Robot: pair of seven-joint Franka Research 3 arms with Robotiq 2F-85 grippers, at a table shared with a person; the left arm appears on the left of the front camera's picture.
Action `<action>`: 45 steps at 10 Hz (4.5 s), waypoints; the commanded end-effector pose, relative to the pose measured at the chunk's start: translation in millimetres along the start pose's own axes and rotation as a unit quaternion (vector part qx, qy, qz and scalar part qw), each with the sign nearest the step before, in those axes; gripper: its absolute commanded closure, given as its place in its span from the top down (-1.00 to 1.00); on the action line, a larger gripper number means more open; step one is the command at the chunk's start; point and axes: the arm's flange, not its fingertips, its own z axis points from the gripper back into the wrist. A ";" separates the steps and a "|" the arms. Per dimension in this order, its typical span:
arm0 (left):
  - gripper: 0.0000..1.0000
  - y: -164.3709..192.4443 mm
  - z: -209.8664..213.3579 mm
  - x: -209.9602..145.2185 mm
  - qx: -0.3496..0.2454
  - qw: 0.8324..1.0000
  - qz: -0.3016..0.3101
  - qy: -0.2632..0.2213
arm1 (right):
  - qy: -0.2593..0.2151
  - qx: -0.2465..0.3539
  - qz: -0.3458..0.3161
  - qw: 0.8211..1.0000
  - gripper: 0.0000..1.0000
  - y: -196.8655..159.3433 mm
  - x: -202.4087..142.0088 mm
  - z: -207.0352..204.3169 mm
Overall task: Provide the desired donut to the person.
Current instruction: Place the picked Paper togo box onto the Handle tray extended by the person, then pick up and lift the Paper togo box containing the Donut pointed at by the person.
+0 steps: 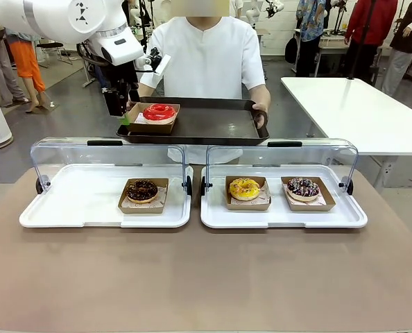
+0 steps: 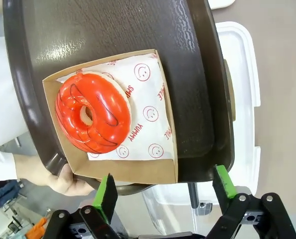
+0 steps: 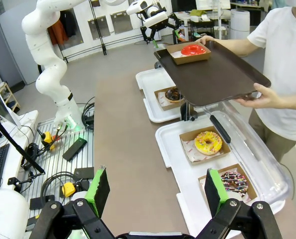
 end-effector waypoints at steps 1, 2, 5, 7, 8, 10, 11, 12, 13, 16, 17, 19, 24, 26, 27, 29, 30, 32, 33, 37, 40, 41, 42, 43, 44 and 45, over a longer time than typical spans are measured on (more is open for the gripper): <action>1.00 -5.2 6.9 -5.3 -0.019 1.000 0.011 0.004 | -0.004 0.002 0.001 1.000 1.00 0.1 0.6 1.1; 1.00 -12.6 11.7 -7.3 -0.035 0.999 0.009 0.009 | -0.004 0.002 0.001 1.000 1.00 0.1 0.6 1.1; 1.00 -64.0 51.2 -43.4 -0.066 0.998 -0.003 0.017 | -0.004 0.002 0.001 1.000 1.00 0.1 0.6 1.1; 1.00 -102.5 60.8 -89.6 -0.064 0.998 0.013 0.001 | -0.004 0.002 0.001 1.000 1.00 0.1 0.6 1.1; 1.00 -121.4 55.2 -113.9 -0.072 0.997 0.023 -0.013 | -0.004 0.002 0.001 1.000 1.00 0.1 0.6 1.1; 1.00 -159.1 44.3 -141.4 -0.072 0.996 0.037 -0.027 | -0.004 0.002 0.001 1.000 1.00 0.1 0.6 1.1; 1.00 -168.6 39.8 -149.9 -0.075 0.996 0.042 -0.035 | -0.004 0.002 0.001 1.000 1.00 0.1 0.6 1.1; 1.00 -170.8 39.1 -155.2 -0.068 0.996 0.046 -0.033 | -0.004 0.002 0.001 1.000 1.00 0.1 0.6 1.1; 1.00 -172.5 42.0 -155.3 -0.053 0.997 0.053 -0.033 | -0.004 0.002 0.001 1.000 1.00 0.1 0.6 1.1; 1.00 -172.3 39.7 -159.9 -0.077 0.995 0.054 -0.024 | -0.004 0.002 0.001 1.000 1.00 0.1 0.6 1.1; 1.00 -172.3 39.7 -159.9 -0.077 0.995 0.054 -0.024 | -0.004 0.002 0.001 1.000 1.00 0.1 0.6 1.1; 1.00 -172.3 39.7 -159.9 -0.077 0.995 0.054 -0.024 | -0.004 0.002 0.001 1.000 1.00 0.1 0.6 1.1; 1.00 -147.6 38.1 -244.8 -0.079 0.932 0.137 -0.325 | -0.004 0.002 0.001 1.000 1.00 0.1 0.6 1.1; 1.00 -146.4 29.3 -297.6 -0.044 0.878 0.165 -0.448 | -0.004 0.002 0.001 1.000 1.00 0.1 0.6 1.1; 1.00 -149.4 21.3 -316.8 -0.030 0.867 0.152 -0.474 | -0.004 0.002 0.001 1.000 1.00 0.1 0.6 1.1; 1.00 -172.1 3.2 -352.0 -0.010 0.841 0.164 -0.515 | -0.004 0.002 0.001 1.000 1.00 0.1 0.6 1.1; 1.00 -179.2 -3.0 -364.2 -0.008 0.836 0.161 -0.525 | -0.004 0.002 0.001 1.000 1.00 0.1 0.6 1.1; 1.00 -198.8 -10.8 -380.5 -0.007 0.834 0.176 -0.522 | -0.004 0.002 0.001 1.000 1.00 0.1 0.6 1.1; 1.00 -208.1 -13.2 -386.5 -0.008 0.831 0.183 -0.525 | -0.004 0.002 0.001 1.000 1.00 0.1 0.6 1.1; 1.00 -206.5 -12.4 -386.2 -0.027 0.835 0.158 -0.526 | -0.004 0.002 0.001 1.000 1.00 0.1 0.6 1.1; 1.00 -209.8 -13.2 -393.3 -0.017 0.829 0.194 -0.524 | -0.004 0.002 0.001 1.000 1.00 0.1 0.6 1.1; 1.00 -209.8 -13.2 -393.3 -0.017 0.829 0.194 -0.524 | -0.004 0.002 0.001 1.000 1.00 0.1 0.6 1.1; 1.00 -209.8 -13.2 -393.3 -0.017 0.829 0.194 -0.524 | -0.004 0.002 0.001 1.000 1.00 0.1 0.6 1.1; 1.00 -209.8 -13.2 -393.3 -0.017 0.829 0.194 -0.524 | -0.004 0.002 0.001 1.000 1.00 0.1 0.6 1.1; 1.00 -209.8 -13.2 -393.3 -0.017 0.829 0.194 -0.524 | -0.004 0.002 0.001 1.000 1.00 0.1 0.6 1.1; 1.00 -209.8 -13.2 -393.3 -0.017 0.829 0.194 -0.524 | -0.004 0.002 0.001 1.000 1.00 0.1 0.6 1.1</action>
